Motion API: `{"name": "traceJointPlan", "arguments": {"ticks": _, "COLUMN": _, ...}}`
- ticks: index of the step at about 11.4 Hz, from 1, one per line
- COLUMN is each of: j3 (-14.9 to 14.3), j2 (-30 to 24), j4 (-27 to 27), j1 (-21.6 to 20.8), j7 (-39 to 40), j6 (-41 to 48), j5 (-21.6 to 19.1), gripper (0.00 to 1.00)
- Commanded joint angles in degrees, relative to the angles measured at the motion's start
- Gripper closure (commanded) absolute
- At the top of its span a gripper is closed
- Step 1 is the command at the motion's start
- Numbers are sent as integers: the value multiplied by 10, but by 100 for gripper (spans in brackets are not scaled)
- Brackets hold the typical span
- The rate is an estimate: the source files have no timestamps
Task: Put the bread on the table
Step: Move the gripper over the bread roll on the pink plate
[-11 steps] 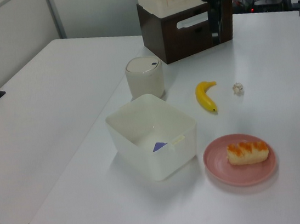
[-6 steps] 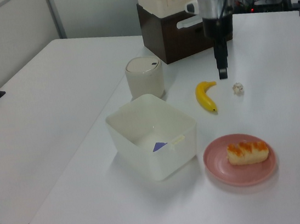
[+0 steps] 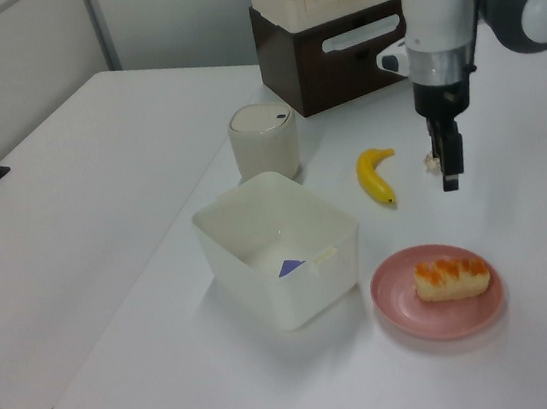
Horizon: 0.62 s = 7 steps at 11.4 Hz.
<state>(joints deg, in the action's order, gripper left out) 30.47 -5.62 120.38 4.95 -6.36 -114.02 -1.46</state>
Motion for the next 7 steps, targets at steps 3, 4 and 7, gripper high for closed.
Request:
{"name": "traceJointPlan", "arguments": {"ticks": 3, "j3": -4, "j2": -32, "j4": 83, "j1": -38, "j7": -3, "j6": -67, "j5": -27, "gripper": 0}}
{"name": "traceJointPlan", "arguments": {"ticks": 4, "j3": -4, "j2": -29, "j4": 98, "j1": -46, "j7": -3, "j6": -87, "j5": -29, "gripper": 0}}
{"name": "traceJointPlan", "arguments": {"ticks": 7, "j3": -4, "j2": 5, "j4": 97, "j1": -56, "j7": -4, "j6": -109, "j5": -29, "gripper": 0}}
